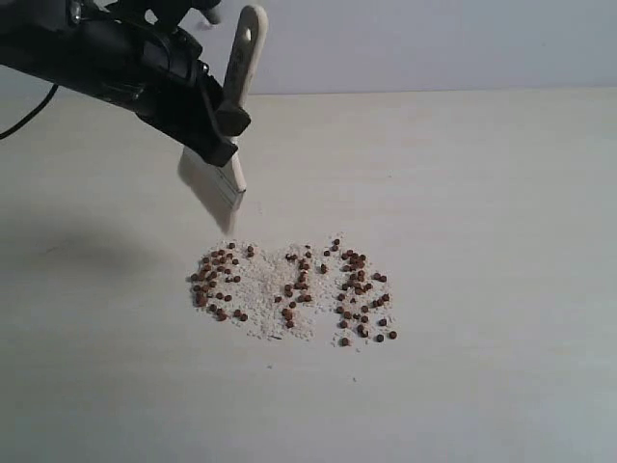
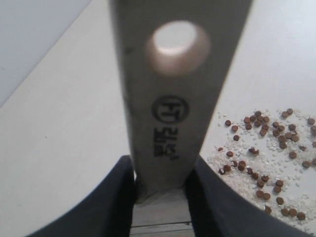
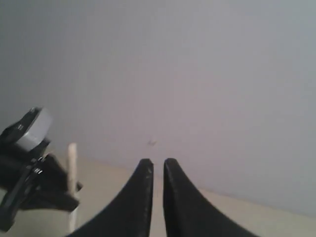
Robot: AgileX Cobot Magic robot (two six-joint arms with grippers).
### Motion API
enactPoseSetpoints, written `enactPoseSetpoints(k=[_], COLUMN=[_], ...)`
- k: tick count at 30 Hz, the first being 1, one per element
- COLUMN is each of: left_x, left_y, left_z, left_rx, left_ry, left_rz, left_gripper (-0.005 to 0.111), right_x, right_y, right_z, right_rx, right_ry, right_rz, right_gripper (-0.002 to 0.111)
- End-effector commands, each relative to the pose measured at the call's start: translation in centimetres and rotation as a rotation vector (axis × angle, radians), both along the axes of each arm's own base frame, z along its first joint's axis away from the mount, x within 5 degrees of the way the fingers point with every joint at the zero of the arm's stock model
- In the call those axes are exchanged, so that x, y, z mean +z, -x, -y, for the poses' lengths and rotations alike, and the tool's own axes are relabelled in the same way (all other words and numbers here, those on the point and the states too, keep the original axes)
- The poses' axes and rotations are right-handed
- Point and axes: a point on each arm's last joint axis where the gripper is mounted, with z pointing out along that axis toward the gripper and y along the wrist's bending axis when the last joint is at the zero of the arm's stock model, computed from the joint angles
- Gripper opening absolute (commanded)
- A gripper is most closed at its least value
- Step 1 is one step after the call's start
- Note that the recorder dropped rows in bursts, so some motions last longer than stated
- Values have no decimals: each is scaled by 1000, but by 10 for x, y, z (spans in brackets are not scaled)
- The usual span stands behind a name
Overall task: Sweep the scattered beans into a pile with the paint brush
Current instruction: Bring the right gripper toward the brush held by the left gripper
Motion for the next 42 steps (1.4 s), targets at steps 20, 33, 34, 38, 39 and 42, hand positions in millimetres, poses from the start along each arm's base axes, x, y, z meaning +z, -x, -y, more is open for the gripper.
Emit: enactPoseSetpoints(k=[20, 33, 34, 38, 39, 42], left_x=[8, 11, 11, 11, 11, 12], left_y=[-1, 11, 11, 11, 11, 11], left_z=[14, 30, 30, 30, 30, 30], left_rx=[64, 27, 28, 31, 31, 34], left_ry=[134, 156, 156, 159, 159, 164], left_rz=[29, 61, 62, 64, 64, 60], left_gripper=[0, 0, 0, 0, 0, 0], right_x=[-65, -84, -85, -89, -89, -88], right_y=[-85, -111, -112, -116, -116, -116], right_z=[-87, -117, -118, -120, -120, -121], right_rx=[262, 332, 336, 338, 339, 356], right_ry=[-46, -96, -97, -98, -100, -125], right_rz=[24, -36, -37, -44, -43, -20], right_gripper=[65, 65, 65, 65, 65, 65])
